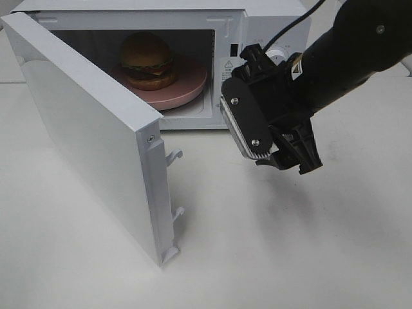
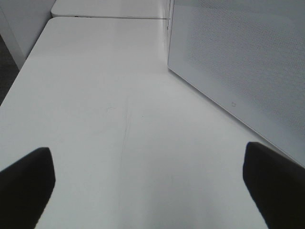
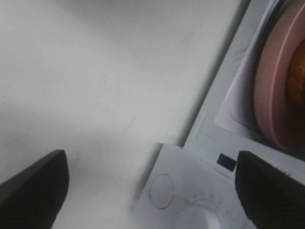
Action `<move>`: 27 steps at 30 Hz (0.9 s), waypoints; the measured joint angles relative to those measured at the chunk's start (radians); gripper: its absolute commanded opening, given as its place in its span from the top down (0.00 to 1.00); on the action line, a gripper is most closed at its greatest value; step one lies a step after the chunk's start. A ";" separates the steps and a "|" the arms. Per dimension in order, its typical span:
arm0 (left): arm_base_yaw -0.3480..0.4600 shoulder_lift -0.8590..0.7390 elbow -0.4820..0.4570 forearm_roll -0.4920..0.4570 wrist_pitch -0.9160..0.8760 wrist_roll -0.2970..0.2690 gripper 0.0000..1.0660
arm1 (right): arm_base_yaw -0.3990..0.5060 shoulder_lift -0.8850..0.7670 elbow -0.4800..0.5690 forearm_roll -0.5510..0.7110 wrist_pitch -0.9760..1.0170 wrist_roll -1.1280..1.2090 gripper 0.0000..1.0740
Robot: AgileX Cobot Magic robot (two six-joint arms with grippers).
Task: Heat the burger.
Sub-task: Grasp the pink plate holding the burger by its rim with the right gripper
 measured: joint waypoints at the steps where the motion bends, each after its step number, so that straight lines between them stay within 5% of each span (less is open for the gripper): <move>1: 0.000 0.000 0.000 0.000 0.000 0.000 0.06 | 0.009 0.010 -0.013 -0.020 -0.023 0.020 0.15; 27: 0.000 0.000 0.000 0.000 0.000 0.000 0.06 | 0.036 0.227 -0.184 -0.050 -0.253 0.127 0.18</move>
